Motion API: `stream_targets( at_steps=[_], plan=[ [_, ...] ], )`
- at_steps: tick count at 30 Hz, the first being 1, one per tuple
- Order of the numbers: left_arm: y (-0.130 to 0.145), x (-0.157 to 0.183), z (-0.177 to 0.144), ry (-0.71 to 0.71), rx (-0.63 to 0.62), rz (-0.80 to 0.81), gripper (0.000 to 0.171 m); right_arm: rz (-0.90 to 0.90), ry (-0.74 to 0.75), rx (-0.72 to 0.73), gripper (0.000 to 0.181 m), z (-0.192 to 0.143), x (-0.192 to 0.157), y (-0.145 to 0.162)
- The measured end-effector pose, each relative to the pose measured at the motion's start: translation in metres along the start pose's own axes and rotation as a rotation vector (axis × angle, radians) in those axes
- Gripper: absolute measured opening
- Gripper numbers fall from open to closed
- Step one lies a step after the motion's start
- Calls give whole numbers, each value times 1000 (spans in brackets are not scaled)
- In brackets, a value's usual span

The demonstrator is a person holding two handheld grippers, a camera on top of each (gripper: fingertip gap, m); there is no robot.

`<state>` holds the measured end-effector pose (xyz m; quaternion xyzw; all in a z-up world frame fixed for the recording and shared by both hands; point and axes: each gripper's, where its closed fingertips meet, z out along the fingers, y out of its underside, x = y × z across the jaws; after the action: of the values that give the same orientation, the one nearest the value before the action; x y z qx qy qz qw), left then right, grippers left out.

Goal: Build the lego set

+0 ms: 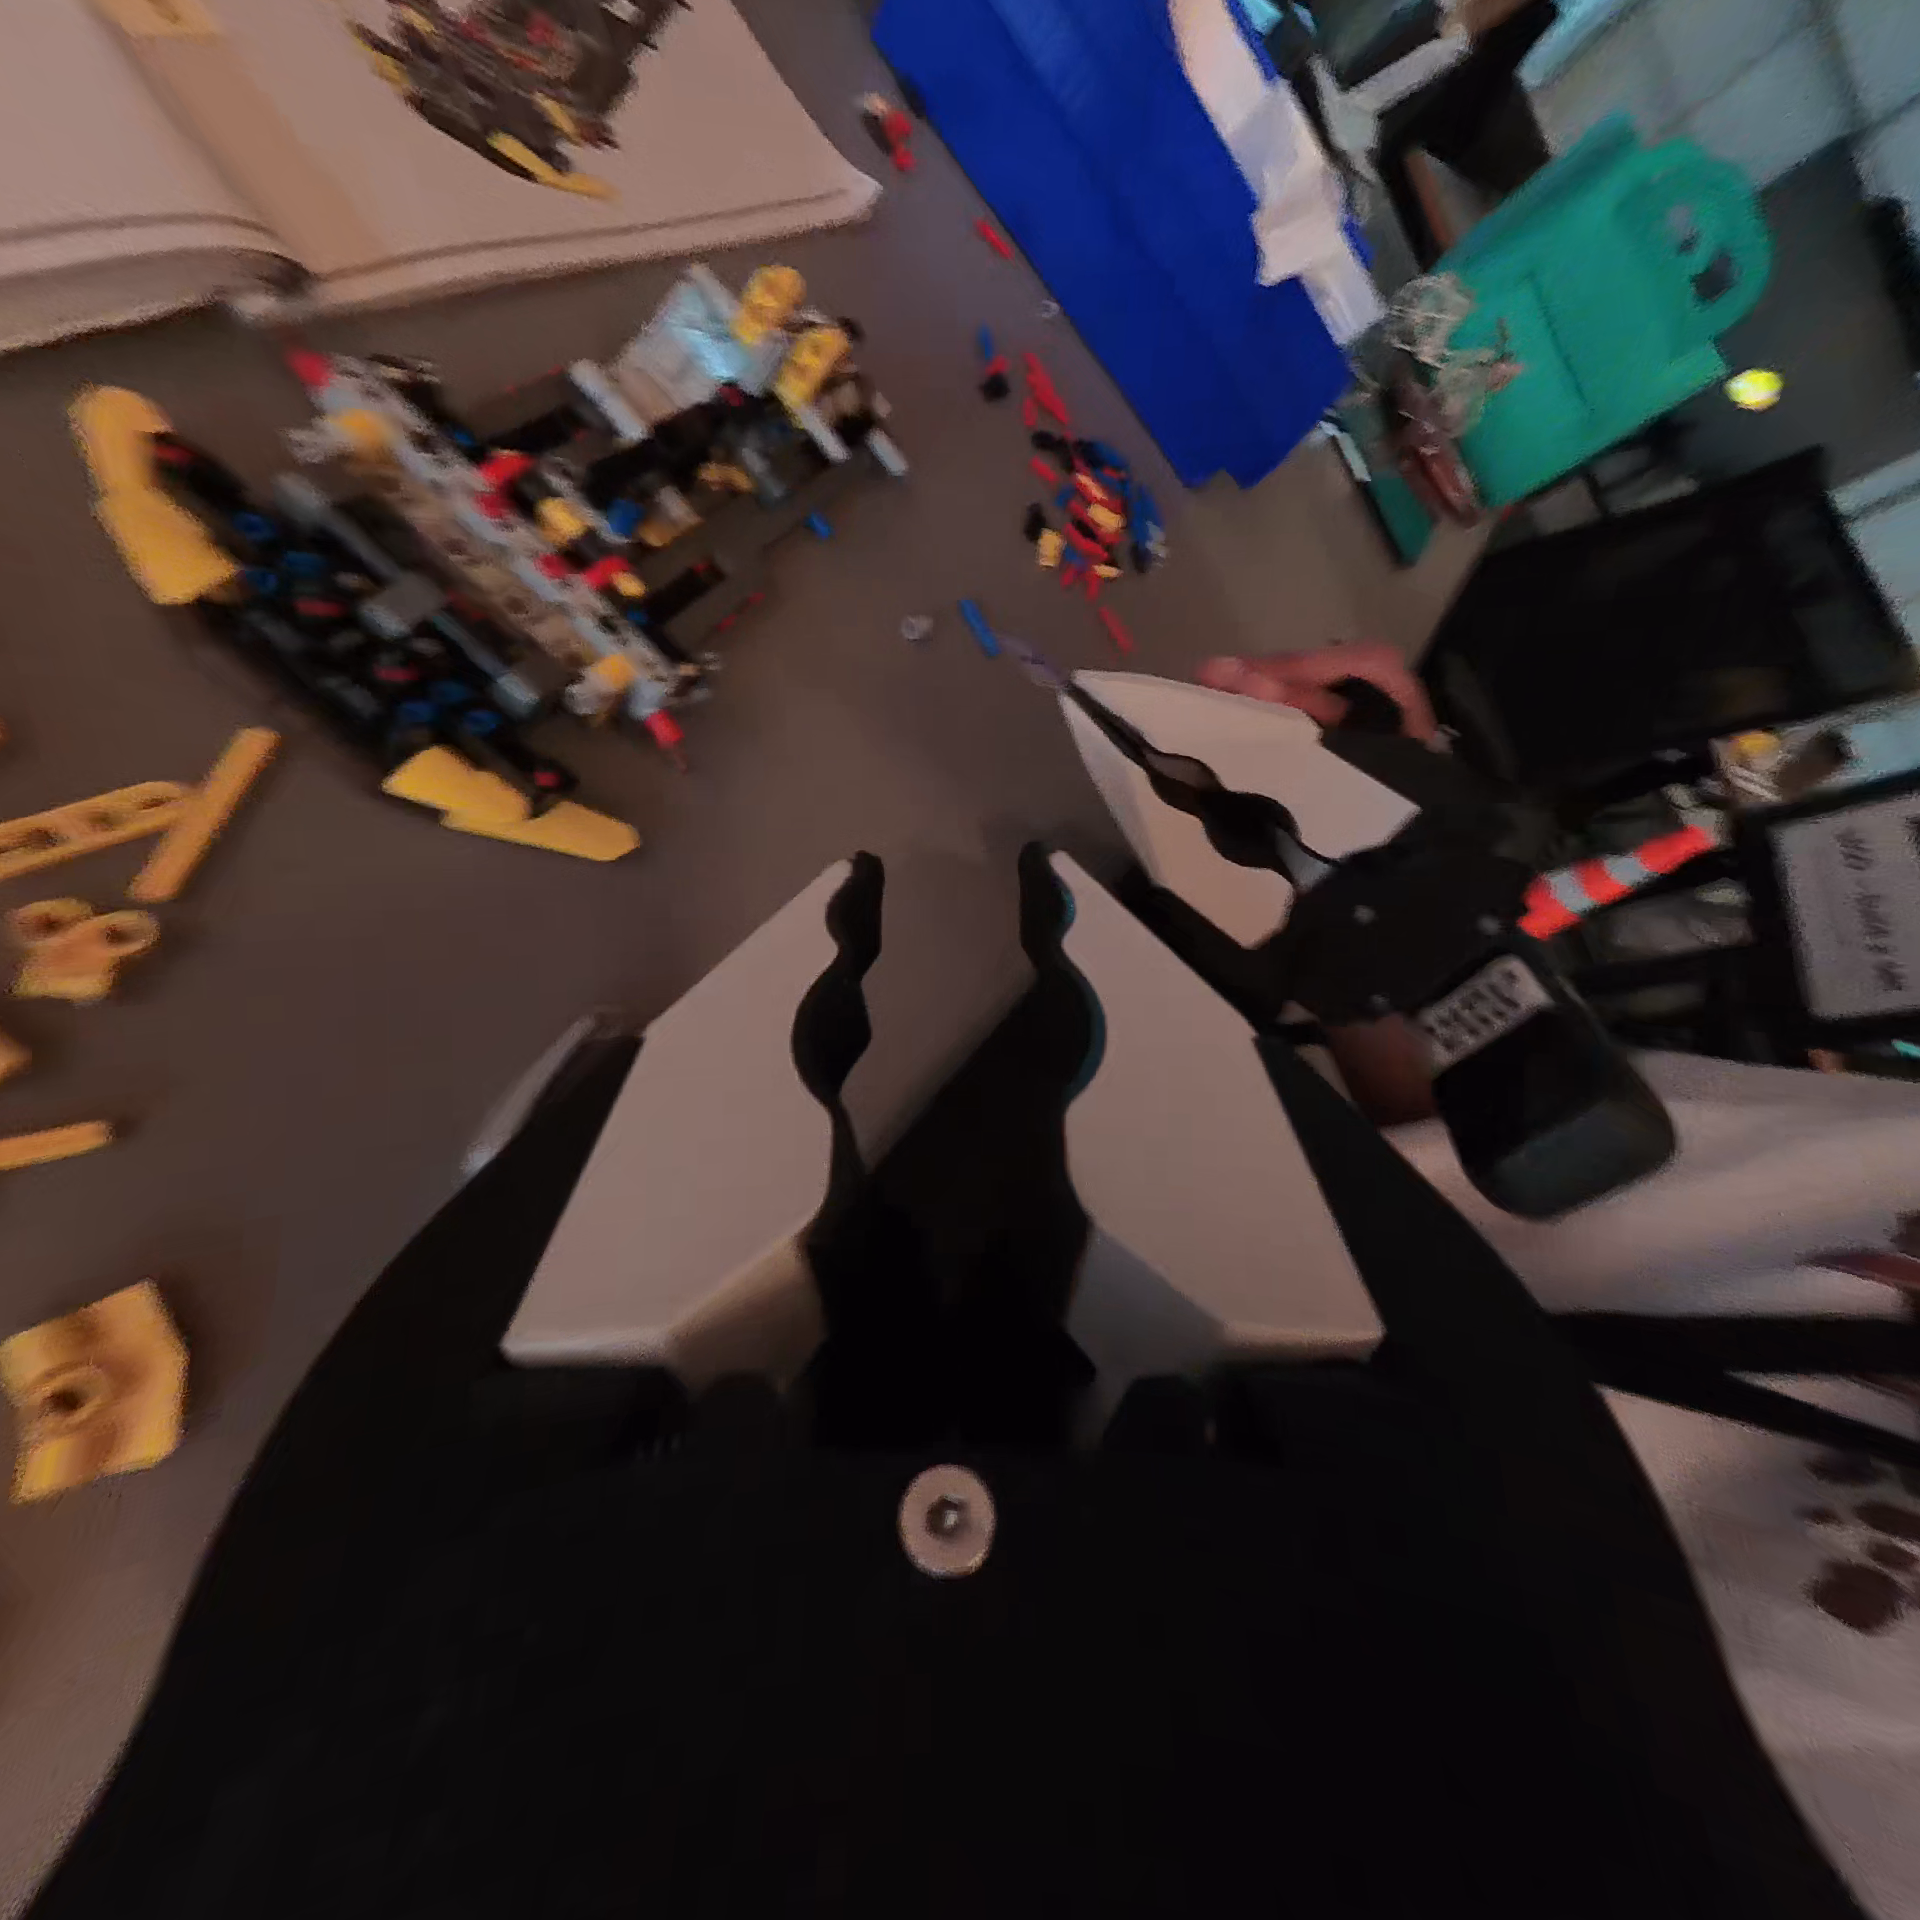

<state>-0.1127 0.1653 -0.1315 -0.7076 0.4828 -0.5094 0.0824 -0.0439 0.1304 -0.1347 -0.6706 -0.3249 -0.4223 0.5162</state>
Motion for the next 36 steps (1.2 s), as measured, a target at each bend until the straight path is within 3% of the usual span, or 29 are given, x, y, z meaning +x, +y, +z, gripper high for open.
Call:
stream_targets(
  at_steps=[3,6,11,16,19,23,27,32,36],
  plan=[
    [8,-41,-26,-253,21,101,24,-59,1,-23,0,3,-9,-8],
    [23,-77,-56,-458,-88,336,24,-7,-16,-13,0,6,-12,-18],
    [49,-89,-70,-400,-561,632,25,43,-93,8,0,10,-23,-22],
    [54,-86,-53,-304,-775,619,30,52,-106,8,0,7,-25,-20],
    [47,-92,-44,-351,-752,522,27,59,-109,0,0,7,-25,-17],
    [52,-87,-35,-314,-726,361,26,88,-129,7,0,8,-25,-17],
    [68,-88,-38,-318,-791,333,26,112,-140,13,0,8,-25,-16],
    [72,-89,-30,-308,-775,304,24,134,-153,11,0,9,-25,-14],
    [72,-89,-23,-308,-700,281,12,127,-156,4,0,9,-26,-13]
  ],
)
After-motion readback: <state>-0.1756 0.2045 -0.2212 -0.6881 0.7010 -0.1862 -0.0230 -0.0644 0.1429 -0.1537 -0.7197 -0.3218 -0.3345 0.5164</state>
